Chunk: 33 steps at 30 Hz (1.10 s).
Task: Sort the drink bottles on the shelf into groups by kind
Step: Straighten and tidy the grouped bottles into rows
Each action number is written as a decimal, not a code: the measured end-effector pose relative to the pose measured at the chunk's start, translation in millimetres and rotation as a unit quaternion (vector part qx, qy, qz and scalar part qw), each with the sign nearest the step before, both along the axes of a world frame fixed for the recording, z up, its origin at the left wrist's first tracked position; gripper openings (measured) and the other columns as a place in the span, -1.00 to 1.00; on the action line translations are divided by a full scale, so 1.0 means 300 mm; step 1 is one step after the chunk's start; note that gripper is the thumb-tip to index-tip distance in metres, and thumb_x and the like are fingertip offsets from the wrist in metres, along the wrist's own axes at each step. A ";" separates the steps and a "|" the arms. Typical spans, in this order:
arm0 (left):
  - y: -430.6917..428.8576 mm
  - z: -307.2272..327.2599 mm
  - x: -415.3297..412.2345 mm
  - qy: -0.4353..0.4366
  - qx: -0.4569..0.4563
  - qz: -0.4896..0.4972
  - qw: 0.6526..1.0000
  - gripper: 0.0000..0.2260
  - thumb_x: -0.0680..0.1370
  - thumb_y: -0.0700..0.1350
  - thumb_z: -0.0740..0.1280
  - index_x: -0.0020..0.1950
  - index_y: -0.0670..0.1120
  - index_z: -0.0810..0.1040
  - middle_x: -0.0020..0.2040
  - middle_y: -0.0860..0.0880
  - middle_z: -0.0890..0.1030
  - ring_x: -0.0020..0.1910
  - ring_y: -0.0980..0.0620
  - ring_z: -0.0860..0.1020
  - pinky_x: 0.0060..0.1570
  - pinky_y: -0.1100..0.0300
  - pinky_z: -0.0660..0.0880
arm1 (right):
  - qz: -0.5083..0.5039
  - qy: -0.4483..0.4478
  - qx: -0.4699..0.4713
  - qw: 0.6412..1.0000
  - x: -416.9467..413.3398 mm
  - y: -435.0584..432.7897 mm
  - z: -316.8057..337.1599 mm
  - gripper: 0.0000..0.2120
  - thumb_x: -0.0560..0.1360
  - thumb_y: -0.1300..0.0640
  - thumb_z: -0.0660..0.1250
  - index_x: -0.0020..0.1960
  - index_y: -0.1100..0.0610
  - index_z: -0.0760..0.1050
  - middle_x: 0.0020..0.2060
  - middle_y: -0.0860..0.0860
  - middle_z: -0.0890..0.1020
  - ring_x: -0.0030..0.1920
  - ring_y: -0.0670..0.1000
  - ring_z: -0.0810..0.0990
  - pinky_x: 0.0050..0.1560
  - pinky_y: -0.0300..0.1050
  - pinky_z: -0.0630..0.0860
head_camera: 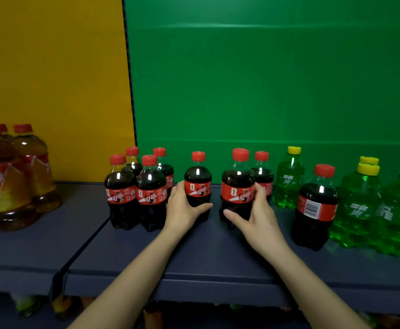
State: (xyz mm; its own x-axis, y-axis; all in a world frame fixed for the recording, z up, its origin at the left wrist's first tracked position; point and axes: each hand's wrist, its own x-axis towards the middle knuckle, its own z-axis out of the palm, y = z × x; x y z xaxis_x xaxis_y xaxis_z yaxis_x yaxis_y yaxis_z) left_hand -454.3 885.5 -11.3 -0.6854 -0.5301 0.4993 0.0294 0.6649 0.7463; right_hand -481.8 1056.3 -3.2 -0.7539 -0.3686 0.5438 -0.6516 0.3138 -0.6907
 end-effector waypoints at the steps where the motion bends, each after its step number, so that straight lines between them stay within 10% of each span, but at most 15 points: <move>1: 0.001 -0.003 -0.007 -0.001 0.000 0.000 1.000 -0.39 0.31 -0.08 0.54 0.27 -0.16 0.38 0.18 -0.12 0.47 0.20 -0.04 0.44 0.13 0.24 0.33 | 0.009 -0.001 -0.005 1.000 -0.009 -0.025 0.011 -0.23 0.37 0.10 0.47 0.42 0.14 0.10 0.30 0.00 0.42 0.32 -0.02 0.37 0.23 -0.22 0.26; 11: -0.019 -0.017 -0.058 -0.013 0.029 0.028 0.999 -0.47 0.43 -0.11 0.45 0.29 -0.20 0.29 0.24 -0.14 0.47 0.25 -0.09 0.43 0.20 0.10 0.37 | 0.011 -0.014 -0.010 1.000 -0.108 -0.173 0.024 -0.27 0.37 0.13 0.47 0.40 0.18 0.13 0.29 0.07 0.43 0.31 0.04 0.39 0.31 -0.01 0.33; 33: -0.010 -0.015 -0.051 -0.045 0.038 0.021 0.998 -0.43 0.49 -0.14 0.38 0.39 -0.22 0.19 0.34 -0.17 0.38 0.33 -0.13 0.36 0.31 0.04 0.31 | 0.038 -0.073 -0.012 0.997 -0.173 -0.201 -0.033 -0.26 0.41 0.15 0.43 0.44 0.19 0.09 0.35 0.09 0.39 0.36 0.05 0.34 0.28 -0.20 0.23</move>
State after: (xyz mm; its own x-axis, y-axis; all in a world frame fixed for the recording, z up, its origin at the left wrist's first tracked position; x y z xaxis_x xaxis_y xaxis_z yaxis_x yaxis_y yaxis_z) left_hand -469.7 882.4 -15.7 -0.7021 -0.5936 0.3933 -0.0670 0.6050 0.7934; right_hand -533.6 996.1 -13.2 -0.7963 -0.4153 0.4398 -0.5647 0.2497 -0.7866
